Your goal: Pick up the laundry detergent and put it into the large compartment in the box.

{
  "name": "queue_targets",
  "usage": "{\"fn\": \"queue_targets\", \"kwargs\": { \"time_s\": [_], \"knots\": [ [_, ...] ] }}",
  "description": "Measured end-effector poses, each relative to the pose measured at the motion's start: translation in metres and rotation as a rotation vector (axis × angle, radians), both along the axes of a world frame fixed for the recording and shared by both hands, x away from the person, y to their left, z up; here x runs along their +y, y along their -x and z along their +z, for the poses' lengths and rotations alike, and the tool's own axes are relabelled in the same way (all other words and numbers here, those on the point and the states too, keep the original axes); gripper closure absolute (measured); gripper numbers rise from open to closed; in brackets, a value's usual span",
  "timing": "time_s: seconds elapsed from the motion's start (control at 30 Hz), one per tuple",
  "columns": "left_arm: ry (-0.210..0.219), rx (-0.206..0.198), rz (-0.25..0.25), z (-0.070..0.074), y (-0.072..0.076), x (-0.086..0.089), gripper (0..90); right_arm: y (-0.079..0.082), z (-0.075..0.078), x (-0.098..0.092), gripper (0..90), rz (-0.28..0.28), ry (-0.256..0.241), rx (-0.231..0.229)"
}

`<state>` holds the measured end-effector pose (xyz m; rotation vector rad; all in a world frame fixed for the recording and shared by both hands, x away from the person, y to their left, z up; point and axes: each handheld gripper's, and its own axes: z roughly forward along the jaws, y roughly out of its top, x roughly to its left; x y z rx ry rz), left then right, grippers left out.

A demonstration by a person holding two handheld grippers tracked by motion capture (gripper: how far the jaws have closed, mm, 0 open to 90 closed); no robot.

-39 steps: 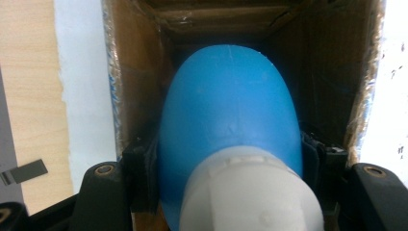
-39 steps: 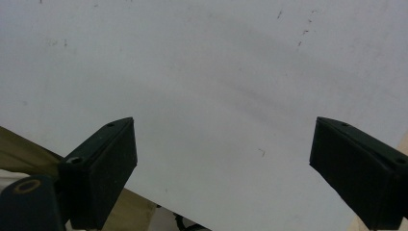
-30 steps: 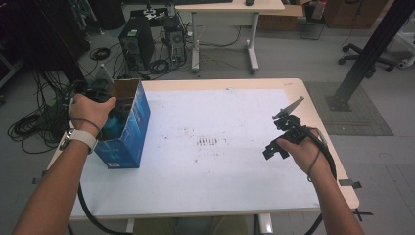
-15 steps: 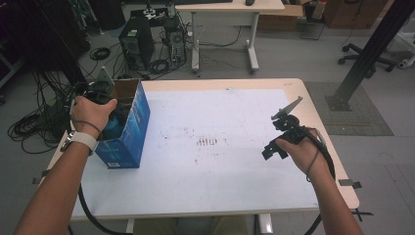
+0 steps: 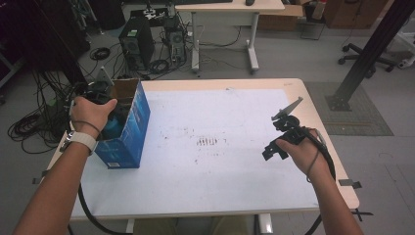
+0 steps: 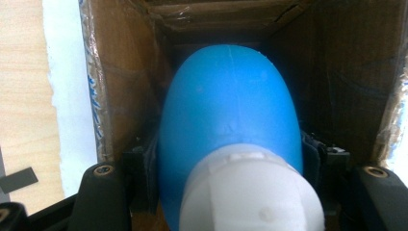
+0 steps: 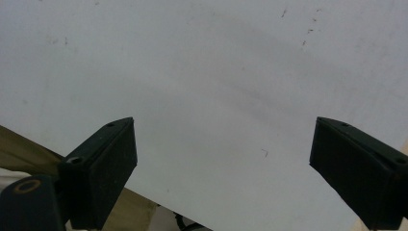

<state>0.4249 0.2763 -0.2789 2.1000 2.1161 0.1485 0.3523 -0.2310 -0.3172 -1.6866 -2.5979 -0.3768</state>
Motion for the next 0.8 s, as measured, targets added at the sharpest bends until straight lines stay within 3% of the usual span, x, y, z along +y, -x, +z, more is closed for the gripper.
{"fn": "queue_targets", "kwargs": {
  "time_s": [0.8],
  "knots": [
    [0.029, 0.004, -0.004, 0.0015, -0.0002, 0.0008, 24.5, 0.0019, -0.0012, -0.0016, 9.2, 0.001, 0.002, 0.001]
  ]
}}
